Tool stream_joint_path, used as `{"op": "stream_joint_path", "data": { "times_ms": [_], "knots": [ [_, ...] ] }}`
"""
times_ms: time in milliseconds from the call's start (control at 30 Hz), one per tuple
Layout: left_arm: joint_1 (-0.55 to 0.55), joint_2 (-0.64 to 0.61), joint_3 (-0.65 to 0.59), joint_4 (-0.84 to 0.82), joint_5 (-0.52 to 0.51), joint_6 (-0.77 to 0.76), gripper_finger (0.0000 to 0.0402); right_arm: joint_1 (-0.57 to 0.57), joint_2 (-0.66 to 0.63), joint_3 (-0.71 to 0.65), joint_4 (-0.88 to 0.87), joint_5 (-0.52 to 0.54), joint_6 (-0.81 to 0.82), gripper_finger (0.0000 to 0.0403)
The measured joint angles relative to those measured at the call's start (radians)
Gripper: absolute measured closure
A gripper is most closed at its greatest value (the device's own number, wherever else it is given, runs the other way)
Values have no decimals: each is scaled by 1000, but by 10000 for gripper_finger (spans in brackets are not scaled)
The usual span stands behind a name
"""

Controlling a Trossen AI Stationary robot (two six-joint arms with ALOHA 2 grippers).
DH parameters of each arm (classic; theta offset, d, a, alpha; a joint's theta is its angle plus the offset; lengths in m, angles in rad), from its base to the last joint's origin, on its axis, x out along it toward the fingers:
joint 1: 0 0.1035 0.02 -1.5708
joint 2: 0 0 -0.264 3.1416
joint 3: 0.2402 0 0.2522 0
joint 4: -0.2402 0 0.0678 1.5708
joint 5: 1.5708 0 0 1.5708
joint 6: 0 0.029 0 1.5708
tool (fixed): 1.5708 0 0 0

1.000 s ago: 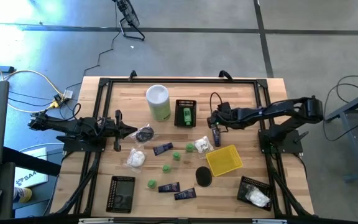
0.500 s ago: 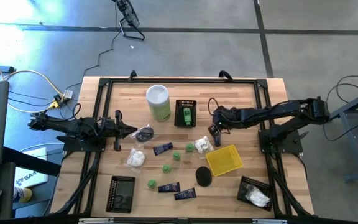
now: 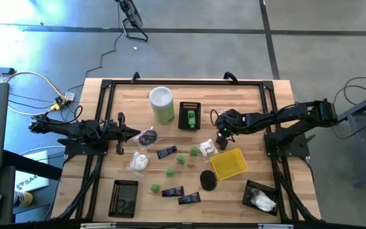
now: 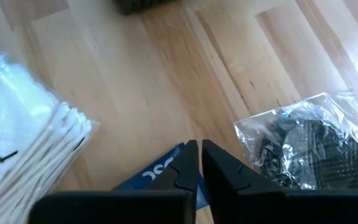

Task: Pick & Place Travel size toiletries
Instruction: Put the black hair brush into the bottom left black bin

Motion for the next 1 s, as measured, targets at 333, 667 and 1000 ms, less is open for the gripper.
{"op": "stream_joint_path", "data": {
  "times_ms": [333,667,1000],
  "knots": [
    [0,0,0,-1,0,0,399,0,1,0,0,60,-16,257],
    [0,0,0,-1,1,0,399,17,95,0,10,159,-63,227],
    [0,0,0,-1,1,0,399,29,137,1,52,266,-113,242]
  ]
}}
